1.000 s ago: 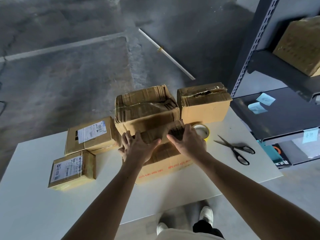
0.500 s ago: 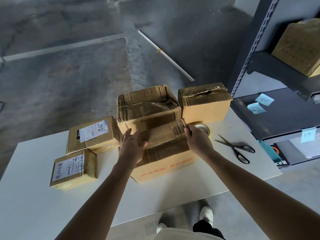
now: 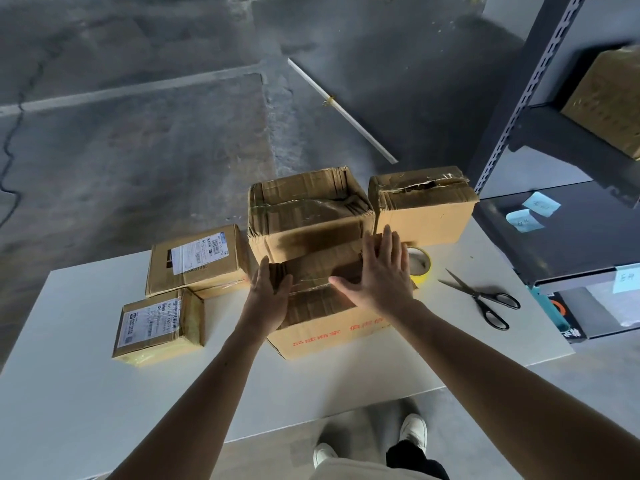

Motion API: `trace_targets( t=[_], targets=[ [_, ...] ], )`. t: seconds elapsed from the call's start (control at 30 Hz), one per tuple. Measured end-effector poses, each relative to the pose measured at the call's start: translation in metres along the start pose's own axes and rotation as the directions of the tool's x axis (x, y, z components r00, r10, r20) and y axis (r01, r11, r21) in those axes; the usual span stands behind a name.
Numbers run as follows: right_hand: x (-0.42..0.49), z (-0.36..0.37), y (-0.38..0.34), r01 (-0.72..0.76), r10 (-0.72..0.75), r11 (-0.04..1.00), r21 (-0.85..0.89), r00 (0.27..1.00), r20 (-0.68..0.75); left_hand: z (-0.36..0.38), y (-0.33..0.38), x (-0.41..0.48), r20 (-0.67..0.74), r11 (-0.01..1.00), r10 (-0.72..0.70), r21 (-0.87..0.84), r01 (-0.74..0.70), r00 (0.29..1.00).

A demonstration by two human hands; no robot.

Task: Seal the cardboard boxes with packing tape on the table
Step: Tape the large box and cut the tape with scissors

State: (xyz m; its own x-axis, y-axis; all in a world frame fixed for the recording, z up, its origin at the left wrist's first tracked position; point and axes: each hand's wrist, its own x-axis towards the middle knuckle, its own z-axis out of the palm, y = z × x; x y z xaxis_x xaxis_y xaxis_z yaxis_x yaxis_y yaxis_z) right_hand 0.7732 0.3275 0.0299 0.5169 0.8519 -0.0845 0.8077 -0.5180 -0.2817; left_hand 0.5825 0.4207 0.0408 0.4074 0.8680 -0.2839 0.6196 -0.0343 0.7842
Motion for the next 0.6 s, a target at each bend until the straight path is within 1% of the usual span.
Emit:
trace_targets(
  t=[0.13, 0.23, 0.3, 0.4, 0.47, 0.53, 0.6],
  targets=[
    [-0.006, 0.011, -0.032, 0.109, -0.096, 0.990, -0.092, 0.986, 0.137, -0.004, -0.004, 0.001, 0.030, 0.975, -0.069, -0.208, 0.074, 0.997],
    [-0.011, 0.014, -0.051, 0.202, -0.175, 0.974, -0.106, 0.960, 0.216, -0.006, -0.006, 0.002, 0.056, 0.935, -0.094, -0.337, 0.108, 0.994],
    [-0.015, 0.017, -0.063, 0.306, -0.275, 0.948, -0.092, 0.928, 0.250, -0.008, -0.007, 0.005, 0.047, 0.909, -0.109, -0.398, 0.119, 0.993],
    [-0.025, 0.026, -0.081, 0.481, -0.451, 0.875, -0.049, 0.849, 0.274, -0.015, -0.011, 0.009, 0.003, 0.906, -0.111, -0.411, 0.102, 0.994],
    [-0.031, 0.033, -0.088, 0.558, -0.534, 0.829, -0.031, 0.806, 0.255, -0.018, -0.014, 0.010, 0.026, 0.914, -0.098, -0.394, 0.100, 0.995],
    [-0.035, 0.036, -0.089, 0.584, -0.564, 0.811, -0.020, 0.792, 0.235, -0.020, -0.016, 0.012, 0.039, 0.911, -0.088, -0.401, 0.096, 0.995],
    [-0.036, 0.034, -0.087, 0.583, -0.565, 0.812, -0.014, 0.792, 0.233, -0.019, -0.014, 0.011, 0.032, 0.915, -0.068, -0.397, 0.075, 0.997]
  ],
)
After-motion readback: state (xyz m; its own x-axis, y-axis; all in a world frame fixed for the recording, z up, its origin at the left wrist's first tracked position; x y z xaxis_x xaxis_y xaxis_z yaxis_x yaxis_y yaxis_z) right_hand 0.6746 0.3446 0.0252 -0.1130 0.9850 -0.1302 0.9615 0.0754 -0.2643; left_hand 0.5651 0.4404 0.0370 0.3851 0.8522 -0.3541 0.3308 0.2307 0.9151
